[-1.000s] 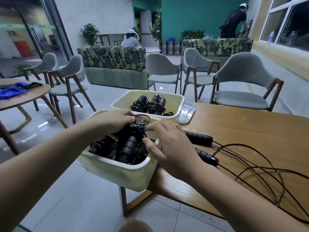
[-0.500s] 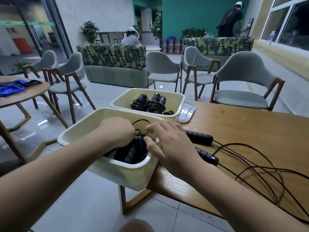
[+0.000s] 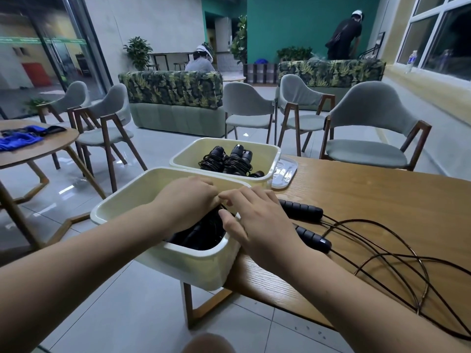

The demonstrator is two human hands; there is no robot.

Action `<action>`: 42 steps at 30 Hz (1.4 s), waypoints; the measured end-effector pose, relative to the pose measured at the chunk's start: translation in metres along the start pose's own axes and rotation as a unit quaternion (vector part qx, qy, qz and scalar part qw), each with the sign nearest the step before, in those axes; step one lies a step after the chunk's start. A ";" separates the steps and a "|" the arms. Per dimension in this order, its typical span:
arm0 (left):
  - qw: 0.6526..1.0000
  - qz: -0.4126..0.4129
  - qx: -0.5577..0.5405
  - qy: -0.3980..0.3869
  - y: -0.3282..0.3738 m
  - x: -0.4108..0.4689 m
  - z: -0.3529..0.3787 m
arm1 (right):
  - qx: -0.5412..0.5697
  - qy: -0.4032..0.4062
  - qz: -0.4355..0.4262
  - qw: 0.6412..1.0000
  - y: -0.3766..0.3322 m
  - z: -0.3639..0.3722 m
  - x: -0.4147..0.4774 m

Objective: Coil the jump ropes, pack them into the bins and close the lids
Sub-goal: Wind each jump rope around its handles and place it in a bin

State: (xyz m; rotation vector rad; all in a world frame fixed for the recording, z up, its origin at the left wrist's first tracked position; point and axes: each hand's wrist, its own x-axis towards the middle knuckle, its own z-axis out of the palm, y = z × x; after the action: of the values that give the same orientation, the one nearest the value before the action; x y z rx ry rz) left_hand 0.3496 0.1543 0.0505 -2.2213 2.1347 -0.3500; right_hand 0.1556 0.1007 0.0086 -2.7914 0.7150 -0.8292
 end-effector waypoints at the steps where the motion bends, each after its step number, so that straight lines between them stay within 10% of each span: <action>1: 0.999 -0.001 -0.044 -0.005 -0.002 0.001 0.001 | 0.000 0.000 0.000 1.000 0.000 0.000 0.000; 9: 0.977 -0.114 -0.094 -0.153 -0.011 0.012 0.007 | 0.010 -0.002 0.000 1.000 -0.001 -0.002 -0.002; 22: 0.965 -0.132 -0.226 0.028 0.003 -0.005 -0.030 | 0.170 0.011 0.054 0.984 0.029 -0.036 -0.021; 31: 0.972 -0.013 -0.230 0.050 0.097 0.026 -0.049 | 0.151 0.011 0.134 0.979 0.068 -0.055 -0.089; 42: 0.984 0.086 -0.026 -0.152 0.187 0.110 -0.002 | 0.188 0.058 0.243 0.950 0.137 -0.075 -0.168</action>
State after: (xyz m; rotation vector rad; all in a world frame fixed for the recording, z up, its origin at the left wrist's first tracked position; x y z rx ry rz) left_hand 0.1687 0.0359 0.0330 -1.9433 2.1645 0.0494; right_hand -0.0642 0.0613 -0.0451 -2.1132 1.0743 -0.9119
